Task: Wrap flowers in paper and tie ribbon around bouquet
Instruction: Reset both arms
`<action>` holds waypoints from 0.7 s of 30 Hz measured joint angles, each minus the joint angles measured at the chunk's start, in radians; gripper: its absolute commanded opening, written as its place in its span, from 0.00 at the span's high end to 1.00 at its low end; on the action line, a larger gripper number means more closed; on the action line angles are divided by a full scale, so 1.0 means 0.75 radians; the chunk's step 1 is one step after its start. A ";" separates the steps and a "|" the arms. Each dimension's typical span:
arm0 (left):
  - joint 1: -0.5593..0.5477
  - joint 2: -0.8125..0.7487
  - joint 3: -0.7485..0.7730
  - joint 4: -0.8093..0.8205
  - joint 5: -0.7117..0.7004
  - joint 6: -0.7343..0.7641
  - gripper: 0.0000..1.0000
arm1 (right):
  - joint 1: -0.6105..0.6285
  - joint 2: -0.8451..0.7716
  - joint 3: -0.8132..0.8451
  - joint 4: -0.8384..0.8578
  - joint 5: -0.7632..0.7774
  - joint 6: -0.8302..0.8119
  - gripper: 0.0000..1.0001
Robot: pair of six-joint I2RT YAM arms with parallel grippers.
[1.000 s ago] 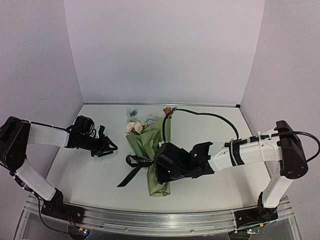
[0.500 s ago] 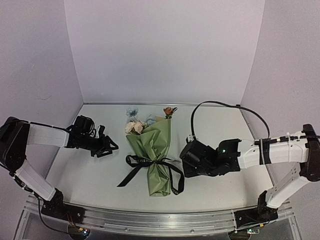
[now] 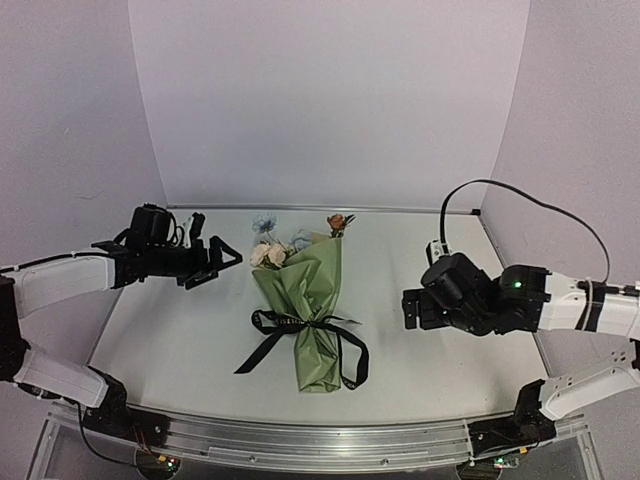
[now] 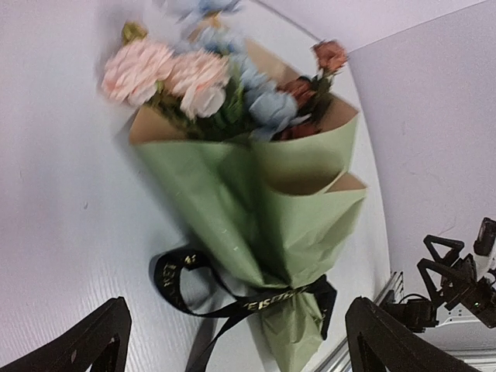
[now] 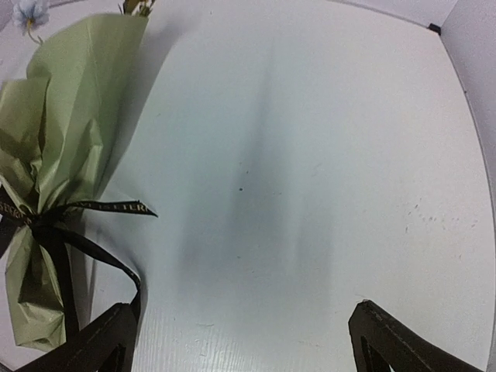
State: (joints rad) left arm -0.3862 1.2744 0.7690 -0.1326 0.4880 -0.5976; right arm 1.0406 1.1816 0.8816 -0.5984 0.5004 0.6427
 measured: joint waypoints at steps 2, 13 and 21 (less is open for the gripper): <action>0.000 -0.050 0.050 0.000 -0.022 0.016 0.00 | 0.000 -0.085 -0.008 -0.005 0.046 -0.033 0.02; 0.000 -0.183 0.214 -0.072 -0.161 0.097 0.00 | -0.001 -0.278 -0.024 -0.060 0.196 -0.143 0.02; 0.000 -0.185 0.236 -0.122 -0.209 0.128 0.00 | -0.001 -0.278 -0.024 -0.088 0.217 -0.163 0.02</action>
State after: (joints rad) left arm -0.3862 1.1356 0.9464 -0.2243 0.3314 -0.5017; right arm 1.0401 0.9730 0.8635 -0.6644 0.6633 0.5206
